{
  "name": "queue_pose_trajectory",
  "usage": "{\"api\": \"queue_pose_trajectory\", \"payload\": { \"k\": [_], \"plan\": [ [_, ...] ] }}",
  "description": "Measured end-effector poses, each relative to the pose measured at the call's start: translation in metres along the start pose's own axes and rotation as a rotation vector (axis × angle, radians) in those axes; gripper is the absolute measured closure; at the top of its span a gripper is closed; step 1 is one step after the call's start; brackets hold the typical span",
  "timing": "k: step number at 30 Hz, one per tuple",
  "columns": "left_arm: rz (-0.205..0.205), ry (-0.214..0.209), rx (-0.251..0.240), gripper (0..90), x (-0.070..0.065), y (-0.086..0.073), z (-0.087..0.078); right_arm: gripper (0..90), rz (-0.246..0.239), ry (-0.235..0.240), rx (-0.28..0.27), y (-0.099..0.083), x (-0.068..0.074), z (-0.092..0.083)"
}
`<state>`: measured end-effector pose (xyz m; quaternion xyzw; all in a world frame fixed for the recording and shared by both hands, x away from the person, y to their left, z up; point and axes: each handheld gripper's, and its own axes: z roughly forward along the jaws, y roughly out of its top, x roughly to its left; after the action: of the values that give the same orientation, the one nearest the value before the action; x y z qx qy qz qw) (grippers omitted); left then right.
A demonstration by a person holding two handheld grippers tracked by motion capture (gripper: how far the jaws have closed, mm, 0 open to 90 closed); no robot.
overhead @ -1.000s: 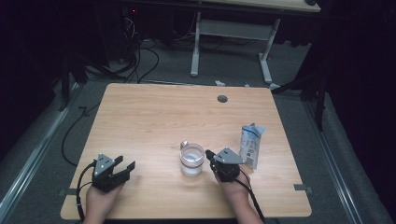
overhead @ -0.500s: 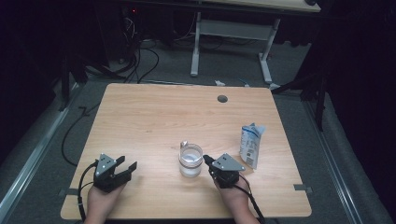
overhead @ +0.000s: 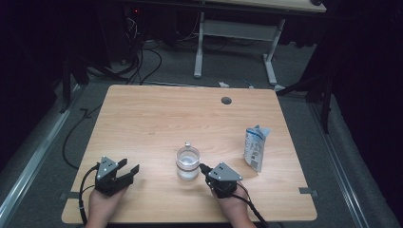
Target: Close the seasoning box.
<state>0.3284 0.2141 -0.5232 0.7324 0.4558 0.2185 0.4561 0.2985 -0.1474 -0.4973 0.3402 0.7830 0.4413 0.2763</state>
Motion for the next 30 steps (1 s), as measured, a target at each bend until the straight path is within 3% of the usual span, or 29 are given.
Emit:
{"api": "queue_pose_trajectory", "payload": {
  "k": [21,26,30],
  "plan": [
    [0.006,-0.004,-0.001,43.0,-0.002,0.000,0.000,85.6,-0.004,0.013,-0.004,0.000,0.002,0.000],
    [0.000,-0.002,-0.004,43.1,-0.001,0.000,-0.001,79.7,0.009,0.000,0.000,0.000,-0.004,-0.001],
    [0.002,-0.005,0.002,43.1,-0.001,-0.001,0.001,72.6,0.033,-0.016,0.016,-0.002,-0.020,-0.003]
  ]
}}
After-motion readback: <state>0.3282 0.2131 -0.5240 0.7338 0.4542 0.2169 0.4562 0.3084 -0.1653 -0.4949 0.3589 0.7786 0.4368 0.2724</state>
